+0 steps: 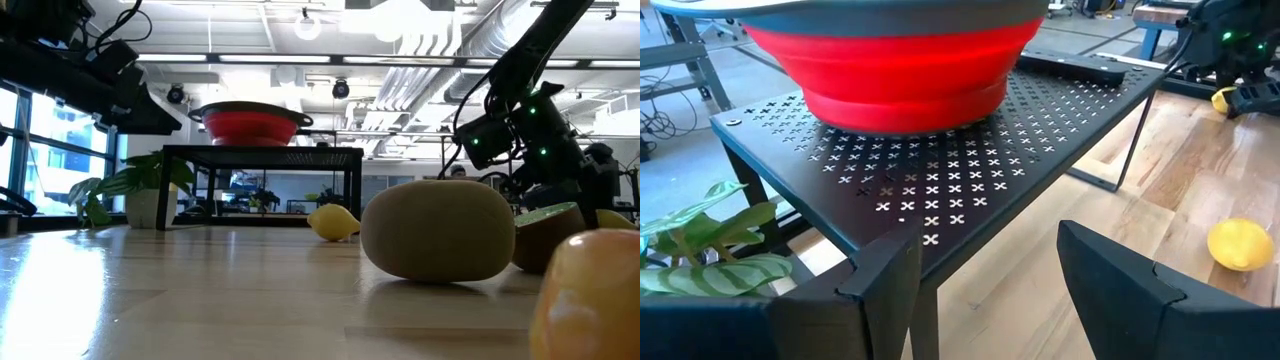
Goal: Pick & Place Fruit
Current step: Put the yellow lemon into the red strainer bowl on the shelf
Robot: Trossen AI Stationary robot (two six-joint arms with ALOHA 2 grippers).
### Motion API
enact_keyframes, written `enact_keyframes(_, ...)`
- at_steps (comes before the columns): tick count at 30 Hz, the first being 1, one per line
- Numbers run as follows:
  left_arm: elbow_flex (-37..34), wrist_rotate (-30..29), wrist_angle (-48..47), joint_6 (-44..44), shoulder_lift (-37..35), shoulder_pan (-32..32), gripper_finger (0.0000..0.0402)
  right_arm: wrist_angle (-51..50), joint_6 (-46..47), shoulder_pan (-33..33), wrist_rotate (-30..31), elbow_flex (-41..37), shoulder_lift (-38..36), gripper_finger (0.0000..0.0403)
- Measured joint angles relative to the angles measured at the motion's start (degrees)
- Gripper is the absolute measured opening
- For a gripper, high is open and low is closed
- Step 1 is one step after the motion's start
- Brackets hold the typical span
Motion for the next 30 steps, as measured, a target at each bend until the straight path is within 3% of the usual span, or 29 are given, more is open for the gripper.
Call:
enact_keyframes(5,0.0,0.0,0.0,0.0,0.0,0.0,0.0228,-0.2,0.0,0.0,0.0,0.0,0.0,0.0260)
enact_keyframes(15,0.0,0.0,0.0,0.0,0.0,0.0,0.0228,-1.1,-0.1,0.0,-0.6,-0.1,0.0,0.0201)
enact_keyframes(30,0.0,0.0,0.0,0.0,0.0,0.0,0.0228,1.3,-3.3,-0.1,-4.0,-0.2,-0.1,0.0196)
